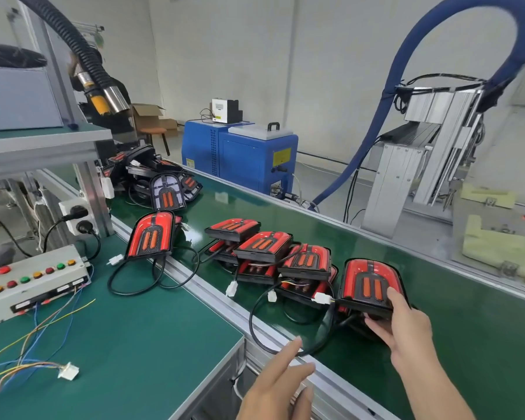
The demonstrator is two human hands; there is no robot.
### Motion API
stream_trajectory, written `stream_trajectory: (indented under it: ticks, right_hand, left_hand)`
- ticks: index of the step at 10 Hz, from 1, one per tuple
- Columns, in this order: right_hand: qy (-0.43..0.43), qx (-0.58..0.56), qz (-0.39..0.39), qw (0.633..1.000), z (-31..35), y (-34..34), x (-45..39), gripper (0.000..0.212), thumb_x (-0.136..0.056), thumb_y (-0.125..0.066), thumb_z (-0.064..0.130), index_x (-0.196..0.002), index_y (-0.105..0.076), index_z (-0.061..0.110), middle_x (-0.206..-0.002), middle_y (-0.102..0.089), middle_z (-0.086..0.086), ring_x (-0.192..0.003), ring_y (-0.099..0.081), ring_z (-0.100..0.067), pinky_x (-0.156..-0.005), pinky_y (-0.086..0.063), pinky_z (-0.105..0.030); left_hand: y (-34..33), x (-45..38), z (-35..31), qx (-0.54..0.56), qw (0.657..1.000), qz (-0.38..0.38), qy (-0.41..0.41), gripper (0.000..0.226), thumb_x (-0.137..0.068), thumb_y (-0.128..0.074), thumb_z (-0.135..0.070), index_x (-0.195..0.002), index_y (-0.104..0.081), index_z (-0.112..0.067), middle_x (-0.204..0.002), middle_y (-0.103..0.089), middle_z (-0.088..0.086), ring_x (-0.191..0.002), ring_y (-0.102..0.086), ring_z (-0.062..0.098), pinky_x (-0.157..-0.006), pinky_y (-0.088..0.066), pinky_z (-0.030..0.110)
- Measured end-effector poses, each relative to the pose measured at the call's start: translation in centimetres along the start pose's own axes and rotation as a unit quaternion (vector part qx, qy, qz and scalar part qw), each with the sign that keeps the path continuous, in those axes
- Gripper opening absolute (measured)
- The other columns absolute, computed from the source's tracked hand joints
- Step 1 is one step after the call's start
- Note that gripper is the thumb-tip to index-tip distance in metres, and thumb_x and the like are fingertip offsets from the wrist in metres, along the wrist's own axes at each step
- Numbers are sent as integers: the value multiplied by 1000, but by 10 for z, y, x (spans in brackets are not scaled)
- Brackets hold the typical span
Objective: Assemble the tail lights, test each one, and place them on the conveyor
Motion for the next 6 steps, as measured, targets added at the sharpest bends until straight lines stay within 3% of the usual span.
stream_trajectory:
  ticks: [2, 3, 4, 5, 6]
  right_hand:
    - [12, 170, 0, 985, 1, -5, -16, 34, -102, -57, 40, -112, -59, 8, -92, -70, -11, -62, -75, -31, -49, -54, -30]
    - [63, 282, -12, 957, 2, 0, -18, 50, -100, -51, 51, -124, -51, 7, -88, -73, -13, -50, -72, -26, -46, -49, -29]
    - [118, 398, -13, 910, 3, 4, -17, 66, -94, -38, 72, -120, -51, 12, -76, -72, -9, -43, -67, -20, -57, -54, -34]
    - [138, 425, -16, 894, 3, 13, -17, 87, -83, -25, 88, -120, -53, 16, -77, -69, -7, -50, -67, -22, -56, -51, -33]
    - [140, 414, -23, 899, 2, 19, -21, 100, -75, -18, 93, -124, -54, 13, -71, -68, -8, -50, -66, -22, -58, -52, -36]
  left_hand:
    - [9, 4, 6, -20, 998, -37, -38, 49, -62, -88, 5, -93, -78, -32, -129, -67, -14, -98, -67, -12, -88, -51, 8]
    - [9, 8, 10, -36, 997, -51, -50, 42, -67, -83, 0, -92, -78, -33, -127, -68, -13, -98, -67, -11, -86, -53, 11]
    - [10, 12, 12, -23, 997, -67, -43, 23, -89, -64, -16, -94, -77, -34, -127, -68, -14, -108, -61, -15, -87, -55, 15]
    - [12, 16, 19, -15, 997, -54, -46, 25, -84, -70, -12, -96, -77, -33, -130, -65, -13, -110, -61, -14, -82, -58, 19]
    - [14, 16, 20, -18, 998, -39, -45, 46, -65, -89, 2, -92, -77, -34, -127, -67, -15, -113, -57, -18, -93, -46, 6]
Point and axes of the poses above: each hand's wrist, its own x-axis away from the middle knuckle, its own y-axis out of the back of the hand, z = x × y, the point moved 5 cm from there along -x, towards the middle knuckle
